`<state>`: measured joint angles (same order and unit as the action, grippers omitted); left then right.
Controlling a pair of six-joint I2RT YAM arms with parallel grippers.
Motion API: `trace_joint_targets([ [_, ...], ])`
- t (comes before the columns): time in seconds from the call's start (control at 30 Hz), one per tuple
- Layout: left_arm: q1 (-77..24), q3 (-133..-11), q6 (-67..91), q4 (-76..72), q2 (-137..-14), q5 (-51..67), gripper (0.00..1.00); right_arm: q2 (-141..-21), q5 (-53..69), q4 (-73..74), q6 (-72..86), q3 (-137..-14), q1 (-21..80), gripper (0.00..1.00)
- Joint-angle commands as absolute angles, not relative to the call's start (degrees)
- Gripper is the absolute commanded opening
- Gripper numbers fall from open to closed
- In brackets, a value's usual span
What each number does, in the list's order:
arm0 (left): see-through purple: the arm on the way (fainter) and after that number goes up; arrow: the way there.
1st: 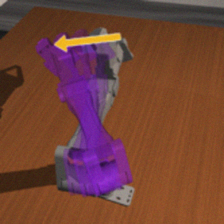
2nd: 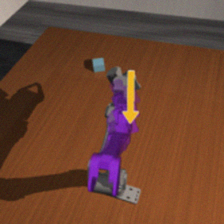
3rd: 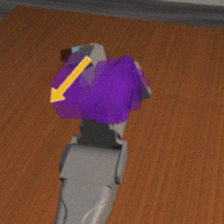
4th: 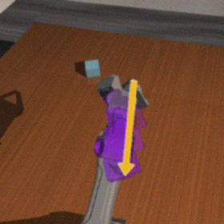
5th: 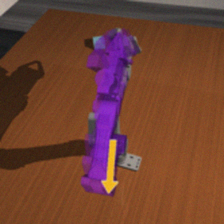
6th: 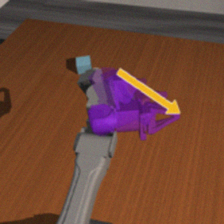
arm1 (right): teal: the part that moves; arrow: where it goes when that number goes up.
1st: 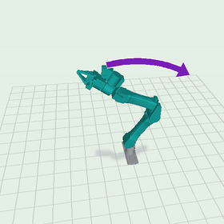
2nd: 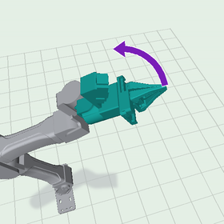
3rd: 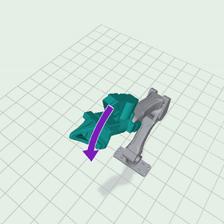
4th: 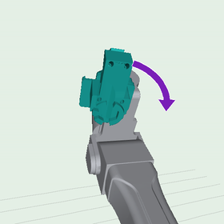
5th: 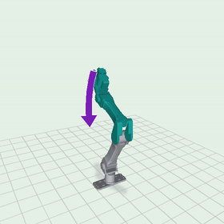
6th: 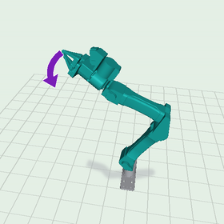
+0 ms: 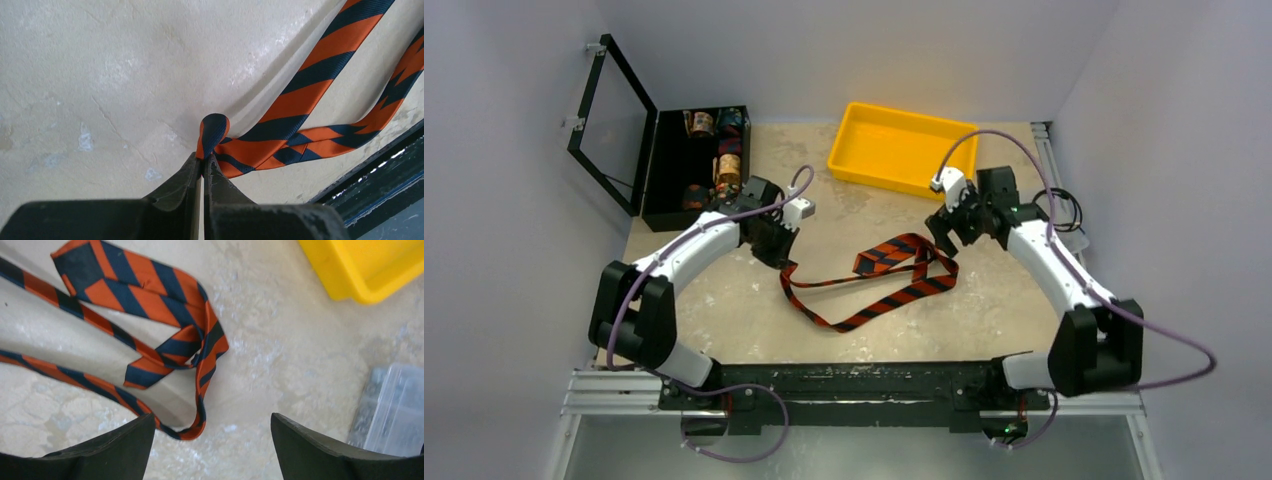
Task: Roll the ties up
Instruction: Flatten out the tie at the center of the board.
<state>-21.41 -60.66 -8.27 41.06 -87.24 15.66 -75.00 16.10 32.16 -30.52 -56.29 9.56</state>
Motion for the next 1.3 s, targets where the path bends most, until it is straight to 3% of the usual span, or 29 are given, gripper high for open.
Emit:
trace_joint_targets([
  [0.0,-21.3,-59.0,-10.8,41.9,-82.0,13.4,0.0,-85.1,17.4,27.4,-33.9,-64.1,13.6,0.89],
  [0.4,-21.3,-60.6,-9.3,40.8,-82.1,12.8,0.0,-106.0,14.4,35.0,-48.1,-78.2,20.0,0.81],
  [0.7,-20.5,-61.9,-9.2,41.1,-82.7,13.9,0.0,-104.5,12.5,37.6,-54.1,-74.4,20.2,0.8],
  [1.03,-20.5,-62.2,-9.2,41.4,-83.1,14.6,0.0,-99.9,17.8,44.3,-49.7,-78.3,19.8,0.83],
  [1.27,-20.5,-62.3,-9.1,41.3,-83.2,15.1,0.0,-101.0,13.2,43.6,-50.7,-74.2,19.8,0.83],
])
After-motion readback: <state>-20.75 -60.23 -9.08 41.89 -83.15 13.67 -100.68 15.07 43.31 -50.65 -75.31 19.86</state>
